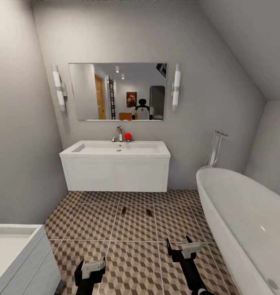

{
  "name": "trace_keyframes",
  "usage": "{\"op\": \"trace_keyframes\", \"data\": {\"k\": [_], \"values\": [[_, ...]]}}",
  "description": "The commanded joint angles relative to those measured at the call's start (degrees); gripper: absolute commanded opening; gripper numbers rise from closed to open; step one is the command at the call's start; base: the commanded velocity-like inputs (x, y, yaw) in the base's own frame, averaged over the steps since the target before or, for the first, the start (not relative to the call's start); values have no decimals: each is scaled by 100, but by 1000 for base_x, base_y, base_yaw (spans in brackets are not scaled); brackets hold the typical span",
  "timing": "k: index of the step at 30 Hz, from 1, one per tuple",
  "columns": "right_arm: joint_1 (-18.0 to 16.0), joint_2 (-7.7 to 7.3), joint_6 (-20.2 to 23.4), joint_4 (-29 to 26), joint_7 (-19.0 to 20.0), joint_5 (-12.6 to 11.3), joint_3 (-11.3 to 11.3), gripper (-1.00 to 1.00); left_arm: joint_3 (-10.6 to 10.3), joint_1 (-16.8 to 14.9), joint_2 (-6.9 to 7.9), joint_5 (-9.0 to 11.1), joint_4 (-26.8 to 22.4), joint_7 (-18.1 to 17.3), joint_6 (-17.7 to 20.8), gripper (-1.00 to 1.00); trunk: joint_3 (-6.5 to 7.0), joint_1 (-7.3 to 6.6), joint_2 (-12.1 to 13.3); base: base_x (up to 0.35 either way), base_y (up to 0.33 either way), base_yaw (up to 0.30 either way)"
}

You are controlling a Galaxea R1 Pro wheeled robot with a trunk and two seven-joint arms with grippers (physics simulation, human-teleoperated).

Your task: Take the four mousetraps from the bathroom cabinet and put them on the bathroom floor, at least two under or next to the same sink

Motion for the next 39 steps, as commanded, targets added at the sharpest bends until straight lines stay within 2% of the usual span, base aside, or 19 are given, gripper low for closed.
{"op": "trace_keyframes", "data": {"k": [1, 39], "values": [[-4, 2, -15, 5, -16, -53, 53, 100, -50, -10, -3, 55, 22, 3, -31, 100, 12, -23, 38, 0, 0, 0], [-4, 3, -22, 5, -16, -53, 53, 100, -50, -7, -11, 55, 24, 3, -22, 100, 694, -858, 1562, 0, 0, 0]]}}
